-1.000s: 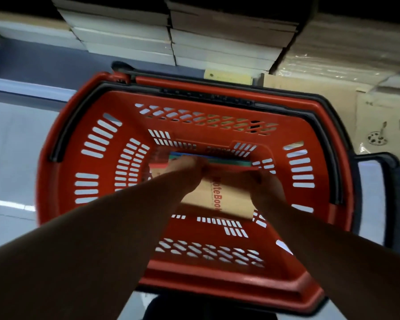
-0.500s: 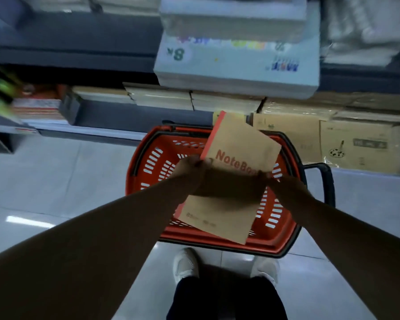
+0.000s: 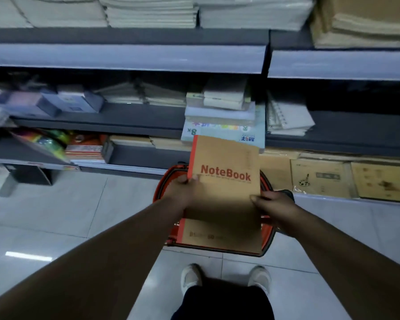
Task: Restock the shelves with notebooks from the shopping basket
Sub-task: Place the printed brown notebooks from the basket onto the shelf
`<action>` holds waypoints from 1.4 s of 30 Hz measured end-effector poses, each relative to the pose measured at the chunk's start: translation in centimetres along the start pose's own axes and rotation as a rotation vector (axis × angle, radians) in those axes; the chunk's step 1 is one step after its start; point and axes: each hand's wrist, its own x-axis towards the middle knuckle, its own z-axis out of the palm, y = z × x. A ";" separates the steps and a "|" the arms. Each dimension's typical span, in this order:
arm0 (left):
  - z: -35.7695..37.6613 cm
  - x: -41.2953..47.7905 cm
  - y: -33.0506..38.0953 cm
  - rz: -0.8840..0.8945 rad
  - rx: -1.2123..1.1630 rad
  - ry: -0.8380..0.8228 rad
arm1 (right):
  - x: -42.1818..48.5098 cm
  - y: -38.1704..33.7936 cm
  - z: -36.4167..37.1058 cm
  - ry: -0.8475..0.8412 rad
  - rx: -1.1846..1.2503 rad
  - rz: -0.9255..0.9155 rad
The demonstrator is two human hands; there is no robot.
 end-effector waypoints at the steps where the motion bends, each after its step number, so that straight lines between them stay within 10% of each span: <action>1: -0.5 -0.8 0.4 0.009 -0.002 0.018 | -1.0 -0.8 -0.1 0.015 -0.021 -0.018; 42: -14.7 -28.9 25.9 0.822 -0.559 -0.132 | -33.8 -29.0 -5.0 0.348 0.277 -0.867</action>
